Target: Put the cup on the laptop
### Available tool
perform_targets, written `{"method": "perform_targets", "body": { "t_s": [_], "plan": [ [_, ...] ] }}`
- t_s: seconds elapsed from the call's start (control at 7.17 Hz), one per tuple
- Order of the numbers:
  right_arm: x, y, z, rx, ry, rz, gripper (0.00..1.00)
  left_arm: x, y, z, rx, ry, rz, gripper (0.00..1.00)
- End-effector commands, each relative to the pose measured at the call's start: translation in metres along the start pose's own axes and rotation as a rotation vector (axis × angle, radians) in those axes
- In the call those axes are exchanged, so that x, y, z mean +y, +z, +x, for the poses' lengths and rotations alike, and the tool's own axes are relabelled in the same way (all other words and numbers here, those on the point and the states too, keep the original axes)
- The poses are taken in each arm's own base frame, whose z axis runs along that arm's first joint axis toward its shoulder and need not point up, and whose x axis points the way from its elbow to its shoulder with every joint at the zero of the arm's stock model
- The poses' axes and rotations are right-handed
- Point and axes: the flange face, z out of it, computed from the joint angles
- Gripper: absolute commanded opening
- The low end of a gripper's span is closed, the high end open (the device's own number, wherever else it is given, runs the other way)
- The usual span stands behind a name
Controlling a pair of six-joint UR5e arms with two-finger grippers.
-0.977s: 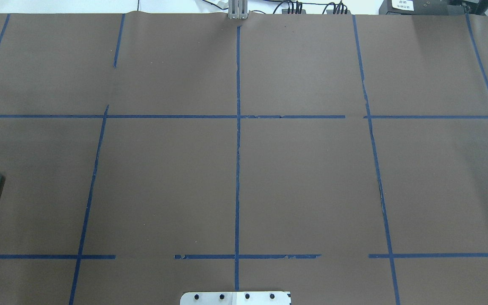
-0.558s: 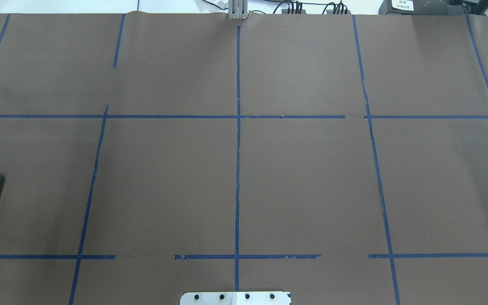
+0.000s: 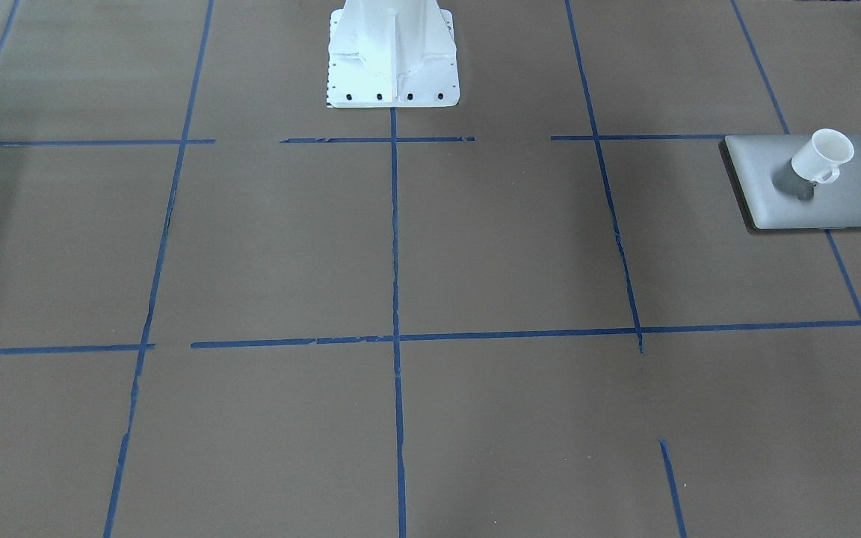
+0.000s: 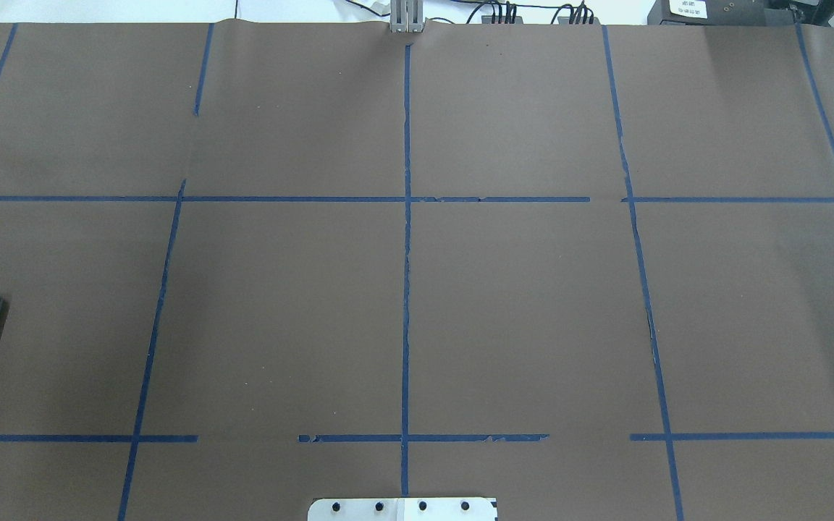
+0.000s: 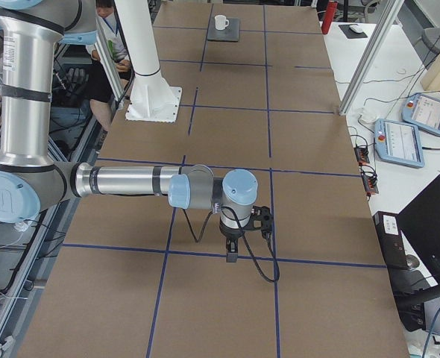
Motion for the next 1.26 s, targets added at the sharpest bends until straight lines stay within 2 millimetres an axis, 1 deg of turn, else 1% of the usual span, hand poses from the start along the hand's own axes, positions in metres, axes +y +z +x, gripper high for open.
{"method": "perform_targets", "body": {
  "t_s": [0.0, 0.28, 0.42, 0.84, 0.98, 1.12],
  "plan": [
    [0.000, 0.000, 0.000, 0.000, -0.001, 0.001, 1.00, 0.009, 0.015, -0.017, 0.057, 0.047, -0.032, 1.00],
    [0.000, 0.000, 0.000, 0.000, 0.001, -0.002, 1.00, 0.015, 0.021, -0.021, 0.060, 0.043, -0.033, 1.00],
    [0.000, 0.000, 0.000, 0.000, 0.000, 0.000, 1.00, 0.016, 0.030, -0.029, 0.060, 0.031, -0.048, 1.00],
    [0.000, 0.000, 0.000, 0.000, 0.001, -0.002, 1.00, 0.016, 0.010, -0.015, 0.047, 0.070, -0.004, 1.00],
    [0.000, 0.000, 0.000, 0.000, 0.000, 0.000, 1.00, 0.021, 0.003, -0.024, 0.047, 0.053, 0.012, 1.00],
    [0.000, 0.000, 0.000, 0.000, 0.000, 0.000, 1.00, 0.018, 0.000, -0.022, 0.046, 0.055, 0.018, 1.00]
  ]
}}
